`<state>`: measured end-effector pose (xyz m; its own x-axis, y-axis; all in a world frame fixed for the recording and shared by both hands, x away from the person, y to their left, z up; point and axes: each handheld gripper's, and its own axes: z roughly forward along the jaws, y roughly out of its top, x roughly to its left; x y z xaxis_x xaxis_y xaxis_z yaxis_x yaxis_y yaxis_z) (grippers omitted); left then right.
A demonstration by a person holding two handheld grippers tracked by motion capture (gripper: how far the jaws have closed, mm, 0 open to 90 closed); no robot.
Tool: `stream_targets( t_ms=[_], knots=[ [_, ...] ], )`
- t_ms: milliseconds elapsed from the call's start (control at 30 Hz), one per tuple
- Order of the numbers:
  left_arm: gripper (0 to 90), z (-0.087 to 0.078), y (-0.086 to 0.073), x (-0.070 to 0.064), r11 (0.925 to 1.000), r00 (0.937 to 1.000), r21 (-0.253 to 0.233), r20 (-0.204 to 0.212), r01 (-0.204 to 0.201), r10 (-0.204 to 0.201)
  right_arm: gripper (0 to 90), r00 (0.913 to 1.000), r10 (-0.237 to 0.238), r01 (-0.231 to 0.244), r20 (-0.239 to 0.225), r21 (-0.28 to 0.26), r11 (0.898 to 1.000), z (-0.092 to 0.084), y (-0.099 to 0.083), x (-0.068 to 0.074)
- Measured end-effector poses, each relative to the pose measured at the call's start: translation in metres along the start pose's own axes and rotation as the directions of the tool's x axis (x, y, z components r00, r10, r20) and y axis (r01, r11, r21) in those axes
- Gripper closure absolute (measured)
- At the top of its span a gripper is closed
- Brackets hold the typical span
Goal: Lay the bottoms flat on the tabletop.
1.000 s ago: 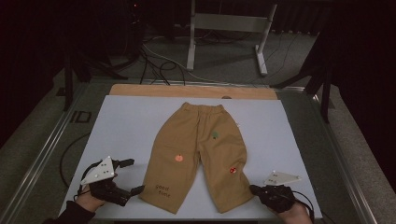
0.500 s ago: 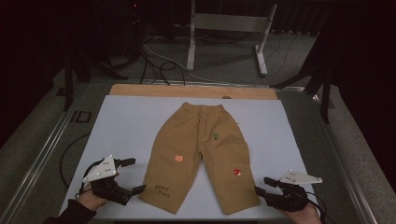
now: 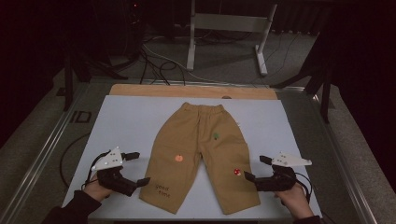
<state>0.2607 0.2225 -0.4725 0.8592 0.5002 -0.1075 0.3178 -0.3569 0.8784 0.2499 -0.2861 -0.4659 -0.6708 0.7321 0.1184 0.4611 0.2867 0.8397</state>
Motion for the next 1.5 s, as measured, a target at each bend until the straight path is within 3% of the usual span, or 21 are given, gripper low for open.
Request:
stream_targets(
  t_ms=[400,733,867,1067,1167,1233,1400,1500],
  knots=[
    [1.9,0.02,0.012,0.02,0.9997,0.9996,0.017,-0.022,0.016,-0.016,10.1,0.9996,-0.027,0.026,-0.007,-0.064,0.998,0.036,0.023,-0.022],
    [2.0,0.035,0.028,0.038,0.9994,0.9978,0.026,-0.063,0.023,-0.021,10.5,0.9991,-0.043,0.043,-0.003,-0.066,0.997,0.065,0.036,-0.037],
    [2.0,0.046,0.039,0.052,0.9985,0.9965,0.032,-0.072,0.045,-0.042,11.5,0.9995,-0.031,0.032,0.009,-0.064,0.997,0.077,0.048,-0.05],
    [2.0,0.062,0.05,0.07,0.9978,0.9913,0.027,-0.119,0.06,-0.056,12.5,0.998,-0.027,0.03,0.056,-0.052,0.998,0.091,0.061,-0.064],
    [2.0,0.064,0.051,0.072,0.9976,0.9901,0.025,-0.126,0.065,-0.061,12.5,0.9975,-0.027,0.03,0.066,-0.047,0.998,0.096,0.063,-0.067],
    [2.1,0.076,0.053,0.082,0.9981,0.9855,0.028,-0.162,0.055,-0.049,12.4,0.9972,-0.022,0.025,0.072,-0.039,0.999,0.105,0.066,-0.071],
    [2.4,0.085,0.056,0.09,0.9966,0.9763,0.038,-0.207,0.073,-0.064,12.4,0.9967,-0.015,0.017,0.08,-0.027,0.999,0.117,0.068,-0.075],
    [2.4,0.092,0.058,0.095,0.9907,0.9697,0.073,-0.224,0.115,-0.096,13.0,0.9951,0.012,-0.01,0.098,-0.023,1.0,0.126,0.071,-0.082]
  ],
)
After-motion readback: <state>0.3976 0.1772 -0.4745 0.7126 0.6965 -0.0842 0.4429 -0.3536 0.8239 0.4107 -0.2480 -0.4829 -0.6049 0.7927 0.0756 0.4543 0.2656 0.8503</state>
